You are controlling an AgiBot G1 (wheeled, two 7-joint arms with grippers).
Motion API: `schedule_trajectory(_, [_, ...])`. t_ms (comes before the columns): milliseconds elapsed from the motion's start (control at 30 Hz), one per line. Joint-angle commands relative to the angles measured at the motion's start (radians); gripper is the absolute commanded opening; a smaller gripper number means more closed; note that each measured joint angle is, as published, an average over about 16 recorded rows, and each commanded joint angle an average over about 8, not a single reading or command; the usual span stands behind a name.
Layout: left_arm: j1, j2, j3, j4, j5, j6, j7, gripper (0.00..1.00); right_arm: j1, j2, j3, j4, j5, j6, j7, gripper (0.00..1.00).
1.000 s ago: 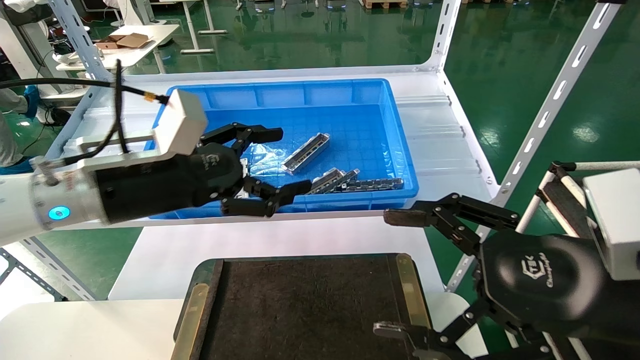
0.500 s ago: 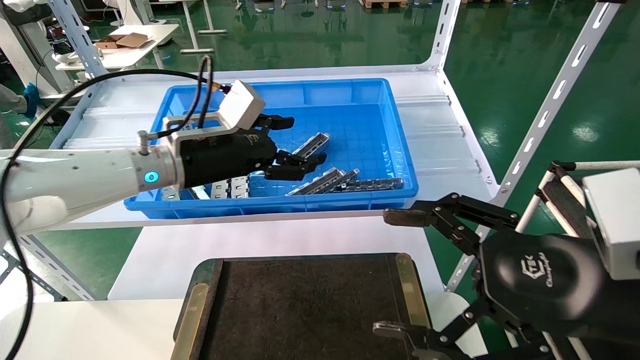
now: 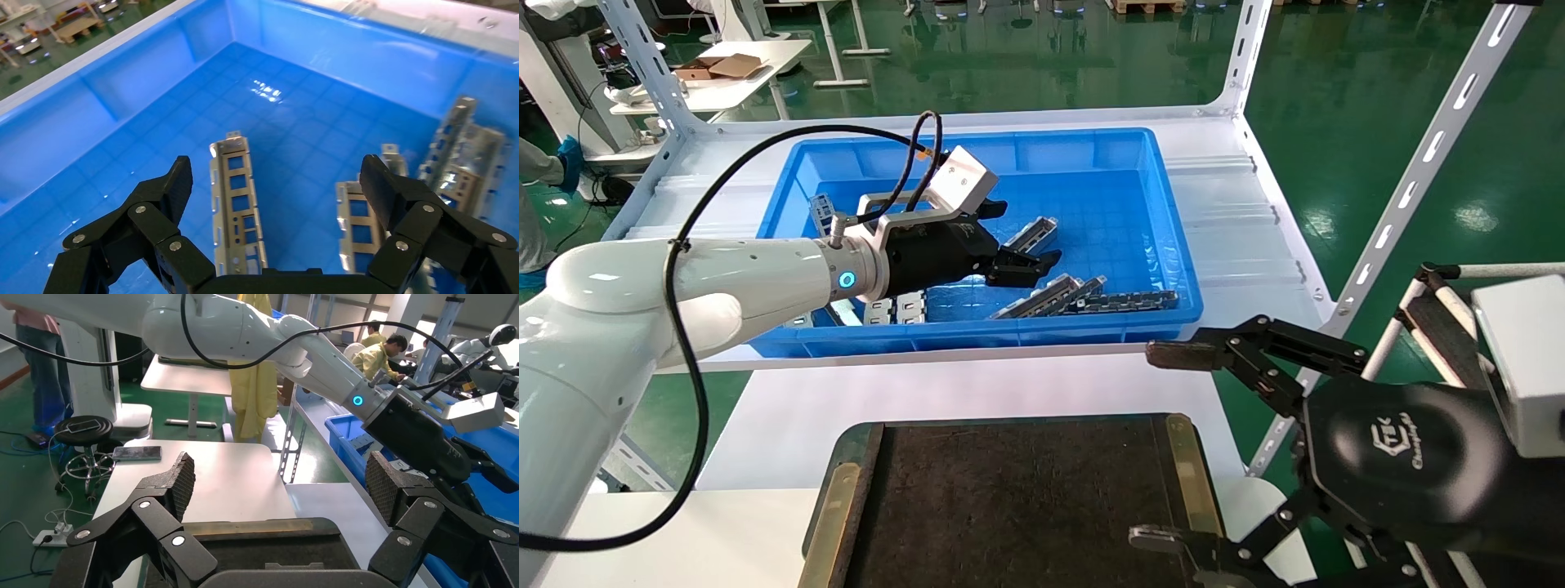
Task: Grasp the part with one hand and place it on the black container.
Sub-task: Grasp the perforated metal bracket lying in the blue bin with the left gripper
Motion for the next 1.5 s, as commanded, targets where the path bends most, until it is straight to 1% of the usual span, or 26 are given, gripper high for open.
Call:
schedule_trajectory(33, [-0.013,0.020,-0.001,0.042,-0.001,-0.021,0.022,0.99,0.000,0.000,0.000,0.000,0.000,0.000,0.000,1.00])
schedule_trajectory(67, [-0.016,0.024,0.000,0.051,-0.003,-0.027,0.027,0.94,0.000,0.000,0.000,0.000,0.000,0.000,0.000,1.00])
schedule_trajectory(100, [-0.017,0.026,0.002,0.058,-0.006,-0.033,0.031,0.87,0.000,0.000,0.000,0.000,0.000,0.000,0.000,0.97])
schedule_trajectory(133, [-0.018,0.028,0.004,0.063,-0.009,-0.038,0.033,0.77,0.000,0.000,0.000,0.000,0.000,0.000,0.000,0.88])
schedule_trajectory(300, [-0.016,0.032,0.019,0.078,-0.024,-0.063,0.033,0.15,0.000,0.000,-0.001,0.000,0.000,0.000,0.000,0.26])
schedule_trajectory(333, [-0.015,0.033,0.023,0.080,-0.027,-0.069,0.032,0.08,0.000,0.000,-0.001,0.000,0.001,0.000,0.000,0.13])
schedule_trajectory(367, [-0.013,0.033,0.026,0.082,-0.030,-0.075,0.030,0.03,0.000,0.000,-0.001,0.000,0.001,0.000,0.000,0.04])
schedule_trajectory(400, [-0.011,0.033,0.030,0.084,-0.033,-0.081,0.028,0.00,0.000,0.000,-0.001,0.000,0.001,0.000,0.000,0.00])
schedule_trajectory(733, [0.009,0.032,0.063,0.093,-0.060,-0.121,0.015,0.00,0.000,0.001,-0.002,0.000,0.001,0.001,-0.001,0.00])
schedule_trajectory(1500, [0.037,0.031,0.140,0.076,-0.124,-0.153,0.016,0.00,0.001,0.001,-0.003,0.000,0.002,0.001,-0.002,0.00])
